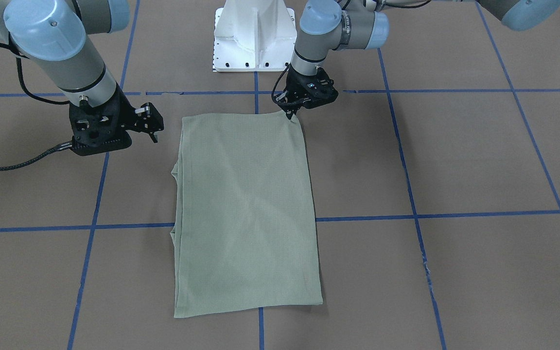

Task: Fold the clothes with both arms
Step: 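Lower the right gripper toward the side edge while the left gripper holds the corner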

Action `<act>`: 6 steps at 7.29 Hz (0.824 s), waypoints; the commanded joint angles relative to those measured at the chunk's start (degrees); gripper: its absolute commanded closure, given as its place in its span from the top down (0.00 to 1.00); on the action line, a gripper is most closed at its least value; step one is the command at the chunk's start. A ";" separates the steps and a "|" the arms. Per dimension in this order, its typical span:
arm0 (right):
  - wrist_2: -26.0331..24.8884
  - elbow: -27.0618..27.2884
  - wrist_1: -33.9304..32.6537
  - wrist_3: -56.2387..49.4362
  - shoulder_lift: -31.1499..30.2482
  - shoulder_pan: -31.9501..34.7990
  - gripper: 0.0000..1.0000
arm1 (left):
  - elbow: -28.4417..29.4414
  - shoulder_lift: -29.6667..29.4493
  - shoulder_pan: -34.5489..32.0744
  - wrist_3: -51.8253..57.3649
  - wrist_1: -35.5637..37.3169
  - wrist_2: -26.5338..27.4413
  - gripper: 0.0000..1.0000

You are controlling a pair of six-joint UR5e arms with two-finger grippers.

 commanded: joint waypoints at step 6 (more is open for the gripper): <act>-16.41 5.70 4.74 40.00 -2.42 -24.42 1.00 | -6.00 0.05 1.00 1.06 4.60 -0.18 0.00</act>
